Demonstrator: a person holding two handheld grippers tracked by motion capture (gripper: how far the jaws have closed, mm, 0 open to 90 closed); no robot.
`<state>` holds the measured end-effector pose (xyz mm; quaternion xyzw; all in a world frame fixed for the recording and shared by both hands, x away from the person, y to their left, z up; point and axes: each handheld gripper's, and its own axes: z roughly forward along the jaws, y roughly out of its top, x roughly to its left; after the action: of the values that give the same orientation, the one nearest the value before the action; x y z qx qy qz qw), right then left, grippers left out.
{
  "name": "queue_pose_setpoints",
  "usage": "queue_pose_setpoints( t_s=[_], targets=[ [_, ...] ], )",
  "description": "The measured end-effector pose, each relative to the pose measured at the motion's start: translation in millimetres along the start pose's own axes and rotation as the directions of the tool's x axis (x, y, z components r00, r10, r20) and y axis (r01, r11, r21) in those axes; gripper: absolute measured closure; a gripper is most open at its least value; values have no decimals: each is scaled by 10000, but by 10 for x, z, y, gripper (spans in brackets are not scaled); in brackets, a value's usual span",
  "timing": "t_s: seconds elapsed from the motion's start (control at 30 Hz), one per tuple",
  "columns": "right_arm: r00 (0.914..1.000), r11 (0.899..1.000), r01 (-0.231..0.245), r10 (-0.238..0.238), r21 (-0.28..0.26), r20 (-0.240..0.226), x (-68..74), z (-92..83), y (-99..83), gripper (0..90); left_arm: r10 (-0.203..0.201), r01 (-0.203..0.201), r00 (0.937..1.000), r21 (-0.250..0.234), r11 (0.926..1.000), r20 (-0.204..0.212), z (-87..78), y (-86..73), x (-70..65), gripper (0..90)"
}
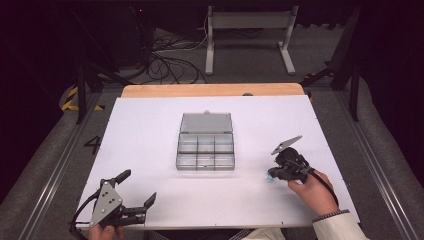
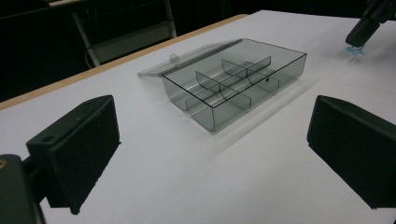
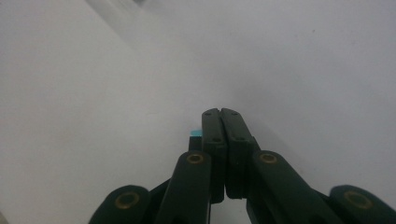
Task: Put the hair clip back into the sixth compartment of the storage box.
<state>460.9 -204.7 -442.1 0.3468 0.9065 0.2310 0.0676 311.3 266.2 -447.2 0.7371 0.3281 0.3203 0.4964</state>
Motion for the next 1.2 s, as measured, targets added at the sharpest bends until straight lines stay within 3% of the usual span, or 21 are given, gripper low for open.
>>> queue_pose_setpoints(
  t_s=[0.37, 0.67, 0.93, 1.2],
  targets=[
    [9994, 9947, 66, -31, -1024, 343, 29, -161, 18, 895, -3, 3, 10000, -2, 10000, 2, 0, 0, 0, 30],
    [9985, 9832, 153, -55, -1817, 548, 66, -271, 36, 895, -3, 3, 10000, -3, 10000, 5, -1, 0, 0, 30],
    [9978, 9687, 183, -19, -2475, 663, 90, -340, 53, 896, 6, -6, 10000, 3, 10000, 8, -1, 0, -1, 30],
    [9966, 9475, 298, -38, -3185, 819, 123, -407, 77, 896, 6, -6, 10000, 4, 10000, 18, 0, -1, 0, 30]
  ],
)
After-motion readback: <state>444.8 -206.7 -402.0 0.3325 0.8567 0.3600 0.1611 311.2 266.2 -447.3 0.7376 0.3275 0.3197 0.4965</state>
